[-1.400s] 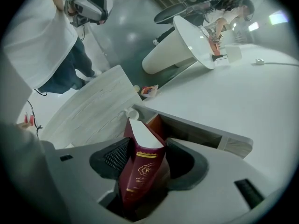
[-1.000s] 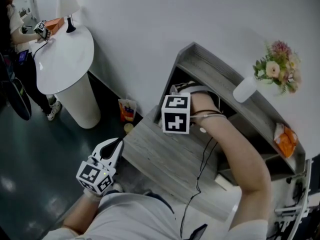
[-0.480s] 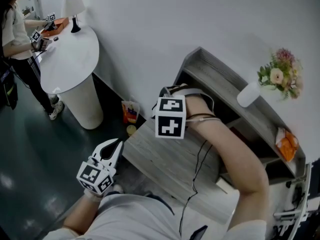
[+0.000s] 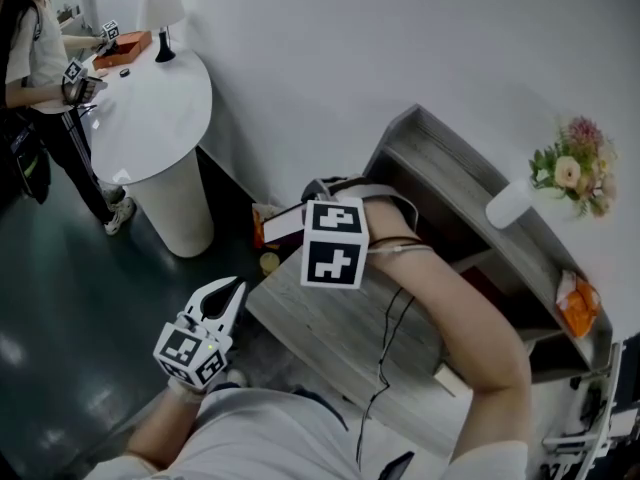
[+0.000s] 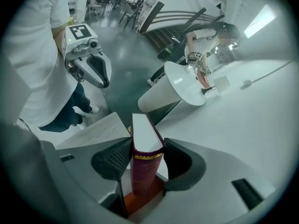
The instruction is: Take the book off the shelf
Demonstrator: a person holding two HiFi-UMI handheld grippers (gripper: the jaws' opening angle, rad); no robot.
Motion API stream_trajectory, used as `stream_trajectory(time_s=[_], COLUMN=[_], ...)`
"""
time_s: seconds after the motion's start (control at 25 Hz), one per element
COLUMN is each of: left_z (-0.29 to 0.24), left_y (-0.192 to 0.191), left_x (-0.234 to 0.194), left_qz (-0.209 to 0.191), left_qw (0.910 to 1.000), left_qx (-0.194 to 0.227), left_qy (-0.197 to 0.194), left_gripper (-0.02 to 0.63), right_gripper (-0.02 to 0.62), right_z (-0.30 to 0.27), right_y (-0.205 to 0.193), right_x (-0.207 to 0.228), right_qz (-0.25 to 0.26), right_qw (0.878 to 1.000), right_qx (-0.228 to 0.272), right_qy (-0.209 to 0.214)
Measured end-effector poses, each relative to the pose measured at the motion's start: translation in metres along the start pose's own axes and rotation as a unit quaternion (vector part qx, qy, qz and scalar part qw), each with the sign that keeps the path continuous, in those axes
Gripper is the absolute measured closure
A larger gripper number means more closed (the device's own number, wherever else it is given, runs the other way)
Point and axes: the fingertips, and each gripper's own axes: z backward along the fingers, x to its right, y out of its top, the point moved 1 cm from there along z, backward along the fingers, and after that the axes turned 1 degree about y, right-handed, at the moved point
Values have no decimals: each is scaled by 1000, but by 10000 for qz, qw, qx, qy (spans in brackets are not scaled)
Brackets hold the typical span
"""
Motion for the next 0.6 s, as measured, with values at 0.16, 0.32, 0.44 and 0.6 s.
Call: stream_trajectory(time_s=[0.16, 0.32, 0.44, 0.6], left_z=[3, 7, 10, 9], left_y=[1, 1, 0, -2], left_x=[-5, -9, -10, -9], left_qz=[-10, -26, -34, -15], left_qw=[10000, 9999, 9999, 10000], left_qx=[-2, -13, -30, -53], left_qy=[57, 118, 128, 82], left_gripper=[588, 588, 588, 588], right_gripper=[388, 390, 390, 390], right_z=[-10, -25, -35, -37], right_y=[17, 30, 27, 14], right_x=[-5, -26, -44, -58], right_qz=[-19, -65, 53, -142], right_qw=[9998, 9987, 9986, 9984], right_qx=[222, 412, 254, 212], right_qy=[11, 283, 457, 504])
